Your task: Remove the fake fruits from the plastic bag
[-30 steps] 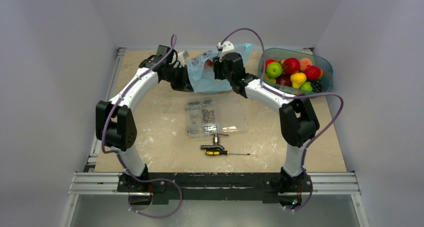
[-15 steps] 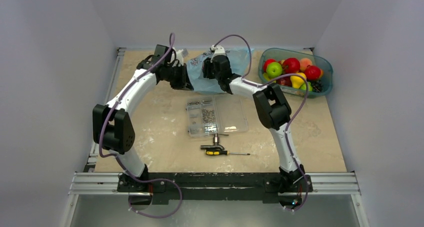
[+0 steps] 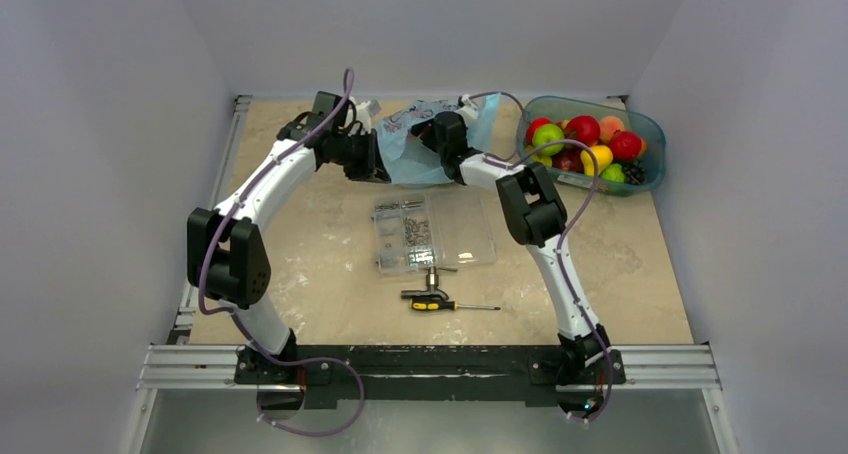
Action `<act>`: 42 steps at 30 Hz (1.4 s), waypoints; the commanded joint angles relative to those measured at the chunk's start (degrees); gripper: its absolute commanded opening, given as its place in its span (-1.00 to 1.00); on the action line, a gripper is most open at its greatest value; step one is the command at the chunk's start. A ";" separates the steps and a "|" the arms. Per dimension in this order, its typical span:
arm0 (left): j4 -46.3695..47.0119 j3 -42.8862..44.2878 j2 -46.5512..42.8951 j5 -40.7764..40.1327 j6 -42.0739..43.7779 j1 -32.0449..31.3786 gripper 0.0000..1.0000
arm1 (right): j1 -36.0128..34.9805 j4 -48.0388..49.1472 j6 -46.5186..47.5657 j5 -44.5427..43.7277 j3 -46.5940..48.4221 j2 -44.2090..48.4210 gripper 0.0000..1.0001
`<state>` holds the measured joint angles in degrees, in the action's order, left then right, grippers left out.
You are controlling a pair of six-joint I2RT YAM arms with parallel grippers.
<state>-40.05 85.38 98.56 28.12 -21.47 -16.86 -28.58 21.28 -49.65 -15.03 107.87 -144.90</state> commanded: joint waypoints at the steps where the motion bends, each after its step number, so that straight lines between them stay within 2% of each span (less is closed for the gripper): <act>1: 0.52 -0.30 -0.61 0.27 0.81 -0.94 -1.00 | 1.51 -0.24 -9.00 -5.77 3.11 0.80 0.24; 3: 0.36 -0.26 -0.48 -0.24 1.08 -1.51 -1.00 | 1.59 -1.67 -10.00 -7.44 3.57 0.55 0.21; 8: -0.49 -0.03 -0.04 -1.55 1.47 -2.79 -1.00 | 1.61 -7.03 -13.63 -11.09 7.80 -1.93 0.35; 16: -1.31 -0.44 0.23 -5.33 2.81 -3.95 -1.00 | 2.93 -14.16 -29.00 -10.87 10.20 -5.99 0.60; 19: -1.64 -0.18 0.81 -5.83 2.93 -4.14 -1.00 | 3.65 -20.68 -33.15 -10.32 15.57 -9.29 0.66; 22: -1.74 -0.11 1.16 -5.92 3.02 -4.23 -1.00 | 4.64 -18.92 -37.66 -8.13 13.77 -10.32 0.64; 25: -1.85 0.04 1.65 -5.94 3.09 -4.32 -1.00 | 5.20 -23.81 -37.26 -7.90 19.06 -13.19 0.60; 27: -1.95 0.17 1.97 -6.03 3.11 -4.32 -1.00 | 5.56 -23.00 -37.72 -7.23 19.57 -14.13 0.51; 30: -2.09 0.31 2.40 -6.12 3.19 -4.32 -1.00 | 6.08 -18.42 -37.82 -6.22 18.58 -14.62 0.15; 34: -2.19 0.48 2.72 -6.40 3.28 -4.31 -1.00 | 6.09 -18.44 -34.71 -6.86 21.62 -15.60 -0.03; 40: -2.31 0.89 2.69 -6.98 3.46 -4.32 -1.00 | 6.12 -13.83 -30.46 -6.57 19.68 -13.38 -0.63; 42: -2.33 0.96 2.72 -7.06 3.46 -4.32 -1.00 | 6.05 -9.90 -27.73 -6.89 16.37 -11.53 -0.79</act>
<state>-40.45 85.38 101.51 21.50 -19.44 -21.04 -24.58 9.08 -82.41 -20.14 128.40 -157.51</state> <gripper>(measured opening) 0.008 0.181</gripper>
